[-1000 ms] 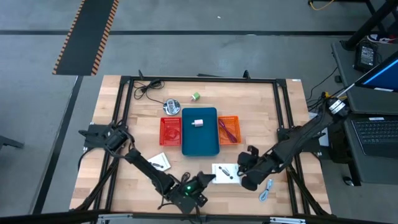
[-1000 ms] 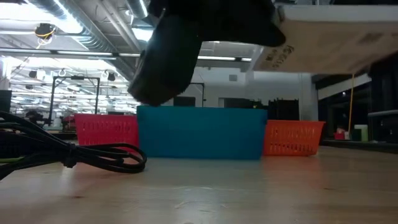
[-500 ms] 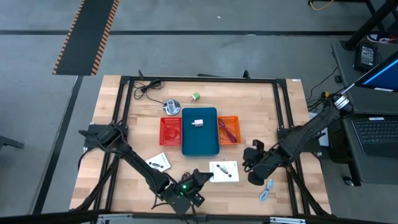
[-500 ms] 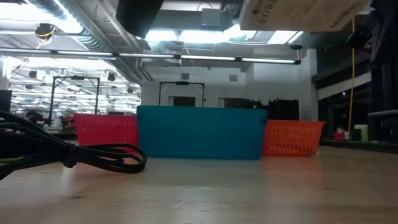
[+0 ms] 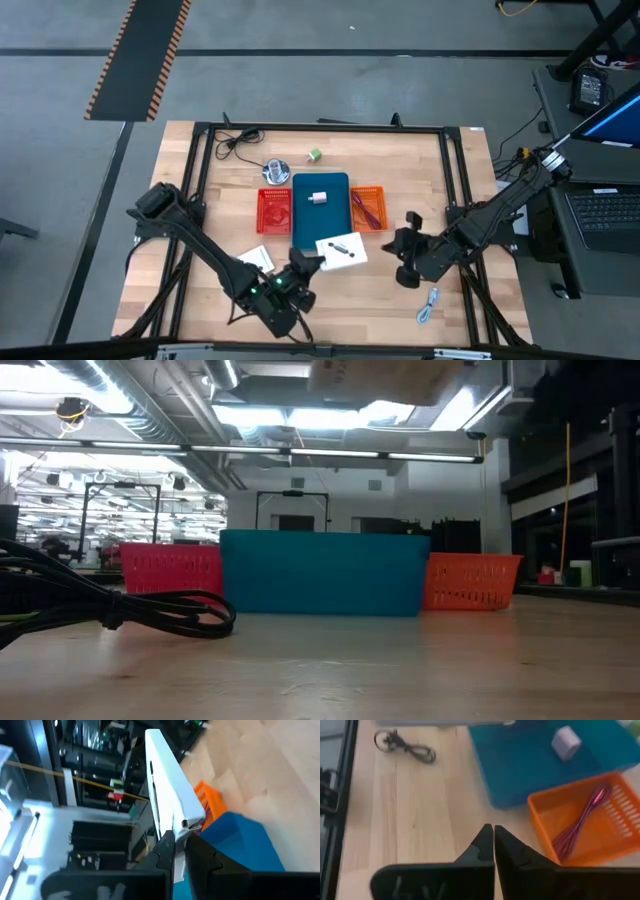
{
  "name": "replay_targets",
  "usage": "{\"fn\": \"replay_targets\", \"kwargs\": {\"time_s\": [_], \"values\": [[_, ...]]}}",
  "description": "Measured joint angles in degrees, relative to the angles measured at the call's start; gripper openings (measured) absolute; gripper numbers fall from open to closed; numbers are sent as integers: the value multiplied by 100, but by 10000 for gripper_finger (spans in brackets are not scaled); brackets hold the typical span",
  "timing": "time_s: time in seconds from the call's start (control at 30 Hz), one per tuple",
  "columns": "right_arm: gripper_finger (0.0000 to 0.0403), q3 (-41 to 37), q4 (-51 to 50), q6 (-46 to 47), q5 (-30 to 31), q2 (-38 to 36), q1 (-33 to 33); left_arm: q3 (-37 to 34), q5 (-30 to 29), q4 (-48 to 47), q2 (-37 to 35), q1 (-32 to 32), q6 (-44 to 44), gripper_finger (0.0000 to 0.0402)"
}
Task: Pick and place items into bin
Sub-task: Put the right card reader box into the red bin
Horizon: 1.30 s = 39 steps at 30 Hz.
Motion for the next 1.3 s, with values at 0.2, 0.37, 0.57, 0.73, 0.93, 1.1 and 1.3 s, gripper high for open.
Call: {"fn": "replay_targets", "kwargs": {"time_s": [0.2, 0.37, 0.57, 0.73, 0.93, 1.1, 1.3], "values": [[0, -4, 338, -249, 331, 17, 0, 0, 10, -1269, -269, 58, -1363, 19], [0, -302, 756, -278, 761, 17, 0, 0, 458, -2204, -364, 189, -2421, 19], [0, -784, 1745, -540, 775, -11, -38, 91, 1134, -3601, -368, 388, -3602, 19], [0, -846, 2238, -1068, 778, -15, -130, 582, 1592, -5295, -368, 514, -4994, 19], [0, -855, 2399, -1350, 784, -17, -319, 1047, 2367, -6566, -375, 537, -6033, 19], [0, -855, 2421, -1406, 782, -17, -453, 1059, 2935, -7023, -362, 662, -6748, 19], [0, -856, 2439, -1438, 782, -17, -606, 1060, 3340, -7002, -310, 940, -6730, 19]]}}
